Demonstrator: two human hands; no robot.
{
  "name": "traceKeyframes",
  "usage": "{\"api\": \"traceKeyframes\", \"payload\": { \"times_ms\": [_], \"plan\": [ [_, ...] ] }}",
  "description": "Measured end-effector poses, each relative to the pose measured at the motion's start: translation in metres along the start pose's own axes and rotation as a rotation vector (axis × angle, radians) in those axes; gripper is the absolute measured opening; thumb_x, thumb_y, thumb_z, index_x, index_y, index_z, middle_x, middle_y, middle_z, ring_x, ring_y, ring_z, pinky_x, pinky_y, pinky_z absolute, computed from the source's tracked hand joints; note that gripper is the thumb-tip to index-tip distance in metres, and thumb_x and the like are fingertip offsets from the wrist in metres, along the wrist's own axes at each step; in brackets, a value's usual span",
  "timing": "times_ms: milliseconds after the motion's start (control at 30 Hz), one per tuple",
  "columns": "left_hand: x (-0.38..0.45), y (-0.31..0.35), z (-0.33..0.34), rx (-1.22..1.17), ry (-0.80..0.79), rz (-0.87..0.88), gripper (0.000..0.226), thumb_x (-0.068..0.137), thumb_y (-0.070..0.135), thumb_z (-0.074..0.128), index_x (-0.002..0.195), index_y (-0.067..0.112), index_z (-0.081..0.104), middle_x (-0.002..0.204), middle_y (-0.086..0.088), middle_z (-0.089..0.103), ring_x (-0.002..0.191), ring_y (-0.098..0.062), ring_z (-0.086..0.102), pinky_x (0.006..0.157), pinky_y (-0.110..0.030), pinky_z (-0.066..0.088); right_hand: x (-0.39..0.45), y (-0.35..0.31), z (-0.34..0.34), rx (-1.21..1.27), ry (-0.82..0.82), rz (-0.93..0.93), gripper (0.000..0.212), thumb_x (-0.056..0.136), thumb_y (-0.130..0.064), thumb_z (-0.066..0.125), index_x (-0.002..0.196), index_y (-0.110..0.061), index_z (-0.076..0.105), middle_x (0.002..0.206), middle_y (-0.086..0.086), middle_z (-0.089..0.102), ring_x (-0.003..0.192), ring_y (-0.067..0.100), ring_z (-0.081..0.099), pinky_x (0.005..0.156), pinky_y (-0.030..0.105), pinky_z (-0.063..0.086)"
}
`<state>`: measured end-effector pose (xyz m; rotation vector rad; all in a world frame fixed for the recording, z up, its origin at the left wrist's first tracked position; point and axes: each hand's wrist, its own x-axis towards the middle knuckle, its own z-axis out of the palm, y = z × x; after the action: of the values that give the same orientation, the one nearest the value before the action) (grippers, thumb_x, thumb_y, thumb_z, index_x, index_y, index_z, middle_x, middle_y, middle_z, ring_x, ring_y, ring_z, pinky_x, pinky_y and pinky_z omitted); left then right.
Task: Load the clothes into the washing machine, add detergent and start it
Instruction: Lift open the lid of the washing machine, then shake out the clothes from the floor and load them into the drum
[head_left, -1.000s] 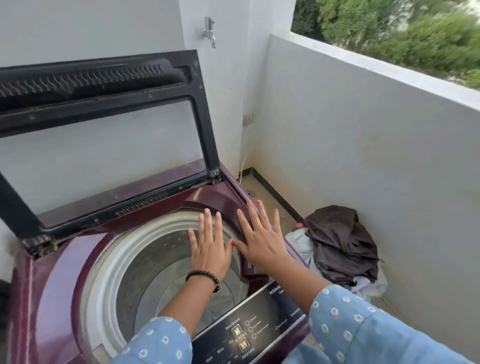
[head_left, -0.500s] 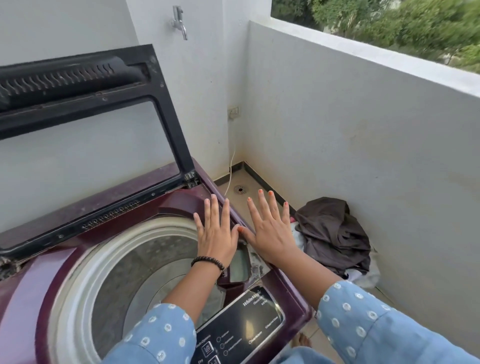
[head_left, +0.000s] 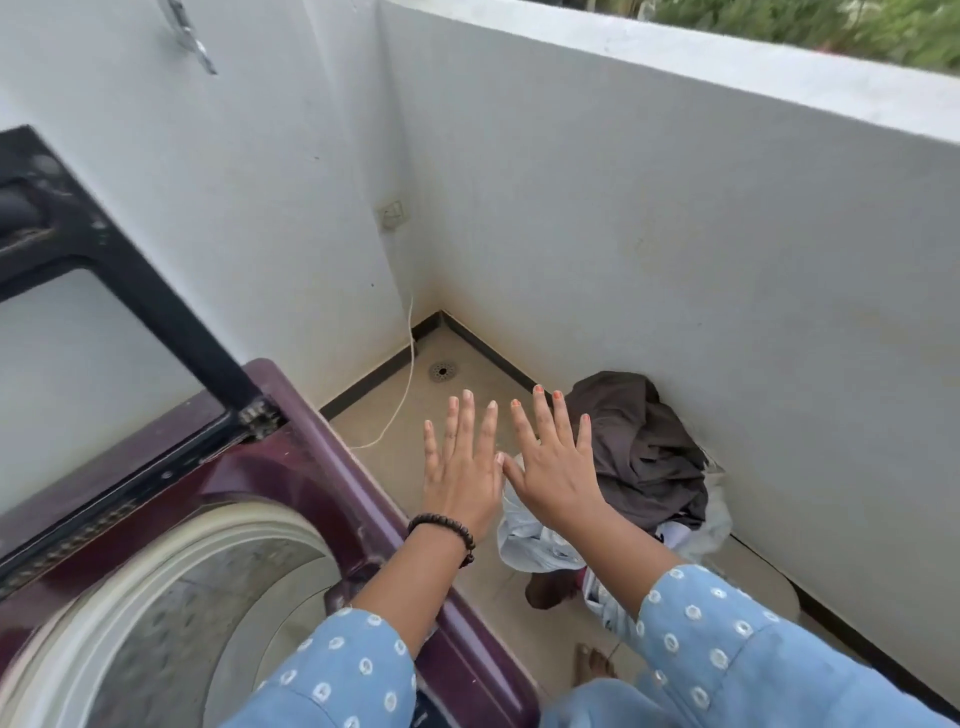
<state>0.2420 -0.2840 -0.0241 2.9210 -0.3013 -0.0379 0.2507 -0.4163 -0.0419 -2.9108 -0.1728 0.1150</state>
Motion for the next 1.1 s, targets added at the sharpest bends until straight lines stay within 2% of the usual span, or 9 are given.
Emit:
{"api": "traceKeyframes", "payload": {
  "times_ms": [100,333,467,667,733,800,867,967,1100],
  "plan": [
    [0.020,0.018,0.018,0.024,-0.070,0.013,0.061,0.105,0.034,0.024,0.154,0.023,-0.012,0.159,-0.005,-0.025,0.143,-0.022,-0.029,0.113,-0.045,-0.022,0.005,0.034,0.007,0.013,-0.035,0.059,0.089,0.081,-0.068,-0.007,0.156,-0.022,0.008,0.164,0.009,-0.006,0.150,0.030,-0.011,0.117,0.058,0.000],
    [0.054,0.042,0.060,0.171,-0.251,0.032,0.061,0.105,0.037,0.019,0.154,0.020,-0.014,0.160,-0.010,-0.024,0.148,-0.026,-0.023,0.118,-0.051,-0.012,0.009,0.104,0.033,-0.048,-0.164,0.211,0.078,0.090,-0.063,0.013,0.150,-0.018,0.033,0.159,0.014,0.026,0.147,0.035,0.020,0.111,0.063,0.024],
    [0.067,0.055,0.086,0.186,-0.307,0.067,0.061,0.105,0.036,0.023,0.155,0.020,-0.007,0.162,-0.010,-0.018,0.149,-0.027,-0.017,0.117,-0.051,-0.012,0.009,0.137,0.051,-0.057,-0.207,0.248,0.081,0.089,-0.063,0.007,0.153,-0.018,0.025,0.162,0.014,0.015,0.150,0.034,0.011,0.114,0.062,0.015],
    [0.085,0.076,0.126,0.204,-0.439,0.148,0.061,0.105,0.034,0.025,0.156,0.019,-0.004,0.163,-0.009,-0.015,0.150,-0.028,-0.015,0.118,-0.052,-0.009,0.005,0.181,0.086,-0.070,-0.325,0.287,0.071,0.099,-0.058,0.026,0.156,-0.018,0.011,0.164,0.012,0.001,0.150,0.031,-0.005,0.117,0.060,0.005],
    [0.091,0.080,0.142,0.181,-0.456,0.169,0.061,0.103,0.032,0.034,0.156,0.016,0.009,0.164,-0.012,-0.002,0.151,-0.030,-0.004,0.118,-0.055,-0.002,0.008,0.195,0.096,-0.056,-0.371,0.325,0.070,0.099,-0.057,0.025,0.156,-0.018,0.011,0.164,0.012,0.000,0.150,0.032,-0.007,0.117,0.060,0.005],
    [0.095,0.082,0.154,0.181,-0.436,0.193,0.056,0.097,0.029,0.043,0.149,0.012,0.036,0.158,-0.015,0.027,0.146,-0.035,0.024,0.114,-0.060,0.018,0.011,0.206,0.104,-0.032,-0.417,0.352,0.069,0.100,-0.056,0.025,0.156,-0.018,0.010,0.164,0.011,-0.001,0.150,0.032,-0.008,0.117,0.060,0.005],
    [0.100,0.083,0.168,0.219,-0.452,0.205,0.054,0.091,0.029,0.046,0.141,0.011,0.049,0.150,-0.016,0.043,0.139,-0.036,0.039,0.107,-0.061,0.031,0.016,0.216,0.113,0.011,-0.457,0.372,0.068,0.101,-0.054,0.026,0.155,-0.017,0.011,0.164,0.010,0.000,0.150,0.031,-0.009,0.117,0.060,0.004],
    [0.105,0.085,0.185,0.208,-0.467,0.214,0.055,0.092,0.025,0.055,0.144,0.010,0.045,0.152,-0.017,0.039,0.142,-0.036,0.035,0.109,-0.062,0.028,0.023,0.226,0.126,0.069,-0.507,0.383,0.065,0.101,-0.052,0.029,0.155,-0.017,0.016,0.164,0.009,0.001,0.150,0.031,-0.009,0.117,0.060,0.004],
    [0.111,0.085,0.206,0.211,-0.551,0.234,0.057,0.100,0.030,0.043,0.152,0.012,0.029,0.161,-0.015,0.020,0.149,-0.034,0.015,0.116,-0.058,0.013,0.034,0.234,0.143,0.147,-0.596,0.409,0.063,0.101,-0.051,0.029,0.154,-0.019,0.019,0.164,0.007,-0.001,0.150,0.031,-0.010,0.117,0.060,0.003]
  ]
}}
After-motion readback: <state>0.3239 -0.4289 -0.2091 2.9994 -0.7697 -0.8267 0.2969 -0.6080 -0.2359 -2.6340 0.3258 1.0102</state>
